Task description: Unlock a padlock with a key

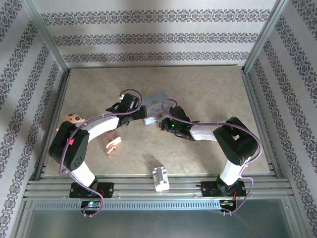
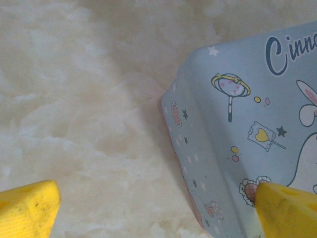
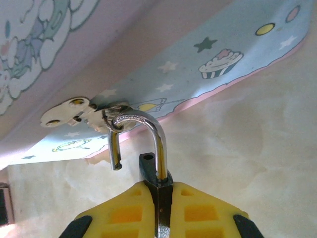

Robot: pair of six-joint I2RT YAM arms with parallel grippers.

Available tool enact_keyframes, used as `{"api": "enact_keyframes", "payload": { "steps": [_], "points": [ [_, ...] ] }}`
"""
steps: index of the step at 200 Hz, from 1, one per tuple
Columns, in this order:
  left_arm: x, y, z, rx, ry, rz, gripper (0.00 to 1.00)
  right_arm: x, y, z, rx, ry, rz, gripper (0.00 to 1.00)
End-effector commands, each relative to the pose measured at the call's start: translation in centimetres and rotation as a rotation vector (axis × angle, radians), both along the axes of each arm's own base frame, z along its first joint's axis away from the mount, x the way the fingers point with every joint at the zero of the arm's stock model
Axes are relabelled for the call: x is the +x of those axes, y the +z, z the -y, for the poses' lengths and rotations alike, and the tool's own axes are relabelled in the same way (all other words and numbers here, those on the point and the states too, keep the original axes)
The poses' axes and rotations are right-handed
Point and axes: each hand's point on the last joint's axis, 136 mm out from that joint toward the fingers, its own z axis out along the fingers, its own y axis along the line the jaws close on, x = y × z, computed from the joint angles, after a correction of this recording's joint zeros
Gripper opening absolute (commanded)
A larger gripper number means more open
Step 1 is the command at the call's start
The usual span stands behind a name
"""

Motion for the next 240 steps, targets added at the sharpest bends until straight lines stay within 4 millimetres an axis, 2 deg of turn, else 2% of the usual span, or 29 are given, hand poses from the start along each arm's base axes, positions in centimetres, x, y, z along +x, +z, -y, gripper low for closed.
{"api": "enact_keyframes", "payload": {
  "steps": [1, 90, 108, 138, 159, 176, 213, 240],
  "points": [
    [-1.3, -0.6, -1.9, 0.067, 0.021, -0.052, 0.99, -0.2, 0.3, 0.8, 0.045, -0.045, -0.022, 0.00],
    [-2.9, -0.9, -0.8, -0.030, 0.012, -0.065, 0.99, 0.4, 0.7, 1.3, 0.181, -0.116, -0.034, 0.00],
    [-2.7, 0.6, -0.2, -0.043, -0.005, -0.016, 0.99, 0.4, 0.7, 1.3, 0.190, -0.113, -0.038, 0.00],
    [-2.4, 4.8, 1.6, -0.044, -0.042, 0.134, 0.99, 0.3, 0.8, 1.4, 0.196, -0.111, -0.038, 0.00],
    [-2.1, 6.2, 3.1, -0.020, -0.078, 0.186, 0.99, 0.2, 0.9, 1.4, 0.201, -0.111, -0.038, 0.00],
    [-1.8, 5.7, 4.0, 0.011, -0.103, 0.173, 0.99, 0.1, 1.0, 1.5, 0.204, -0.114, -0.037, 0.00],
    [-1.3, 2.7, 5.2, 0.068, -0.156, 0.099, 0.99, 0.2, 1.1, 1.9, 0.216, -0.125, -0.042, 0.00],
    [-1.4, 1.2, 5.1, 0.100, -0.169, 0.060, 0.99, 0.4, 1.1, 2.3, 0.237, -0.139, -0.048, 0.00]
  ]
}}
